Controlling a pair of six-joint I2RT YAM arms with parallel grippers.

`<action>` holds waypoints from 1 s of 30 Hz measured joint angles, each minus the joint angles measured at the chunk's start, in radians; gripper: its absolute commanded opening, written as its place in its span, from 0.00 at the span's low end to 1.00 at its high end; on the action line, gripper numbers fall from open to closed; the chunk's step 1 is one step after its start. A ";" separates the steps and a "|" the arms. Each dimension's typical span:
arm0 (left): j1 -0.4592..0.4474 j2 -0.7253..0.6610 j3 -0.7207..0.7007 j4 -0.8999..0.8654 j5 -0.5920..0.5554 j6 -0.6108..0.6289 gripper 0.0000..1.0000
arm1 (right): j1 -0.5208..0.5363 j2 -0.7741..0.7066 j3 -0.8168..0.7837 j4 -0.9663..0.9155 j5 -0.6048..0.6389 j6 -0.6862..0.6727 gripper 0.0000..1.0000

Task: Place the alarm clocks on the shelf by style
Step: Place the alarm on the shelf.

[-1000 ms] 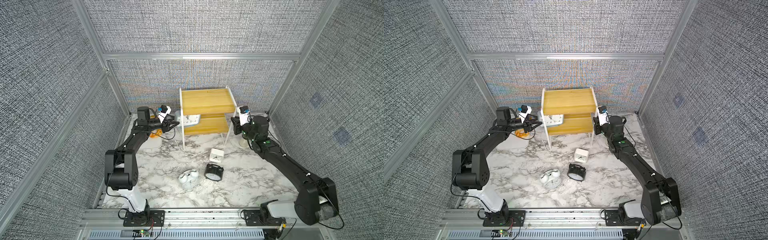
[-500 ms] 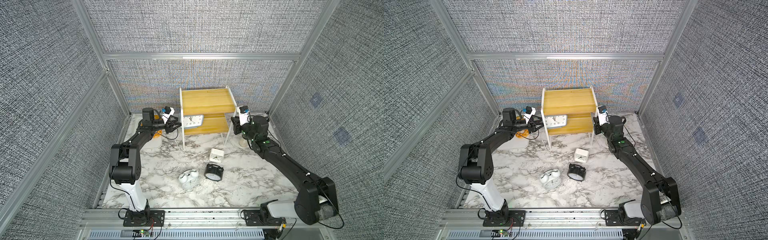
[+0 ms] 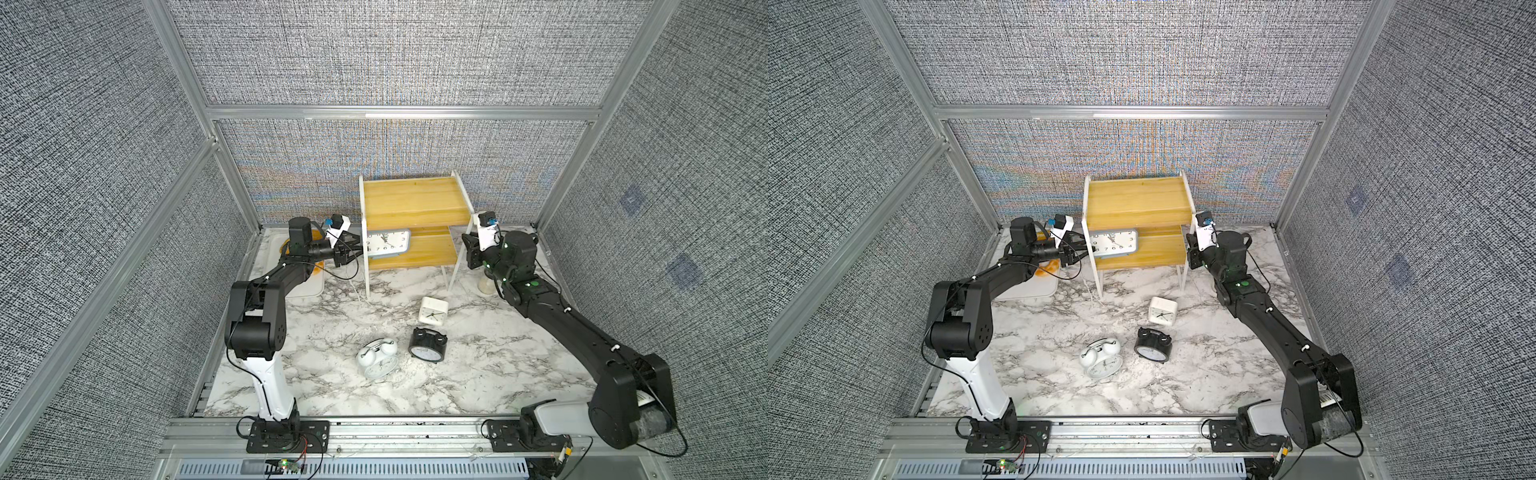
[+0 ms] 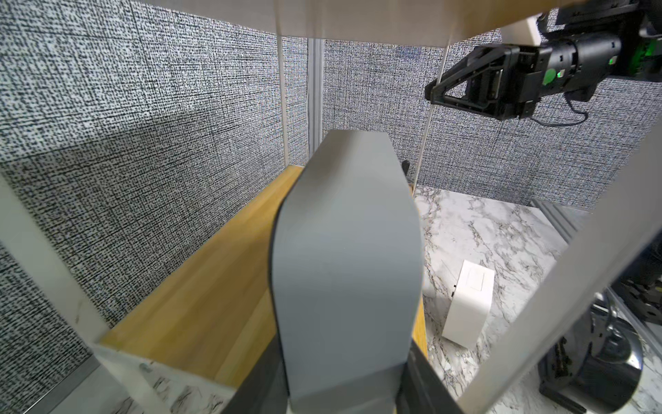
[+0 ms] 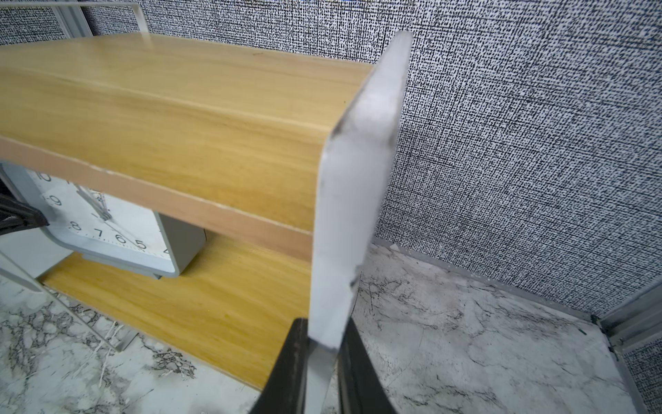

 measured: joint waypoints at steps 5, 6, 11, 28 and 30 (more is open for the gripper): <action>-0.002 0.012 0.036 -0.083 0.023 0.067 0.15 | 0.000 0.002 0.000 0.003 0.001 -0.002 0.20; -0.002 0.012 0.040 -0.100 0.030 0.078 0.15 | 0.000 0.003 0.000 0.003 0.002 -0.003 0.20; -0.008 0.023 0.063 -0.149 0.045 0.118 0.17 | 0.000 0.006 0.003 0.005 0.004 -0.007 0.20; -0.014 0.036 0.126 -0.353 0.081 0.277 0.33 | 0.000 0.013 0.012 -0.001 0.008 -0.008 0.20; -0.014 0.036 0.126 -0.356 0.080 0.279 0.35 | 0.000 0.015 0.012 0.000 0.009 -0.008 0.20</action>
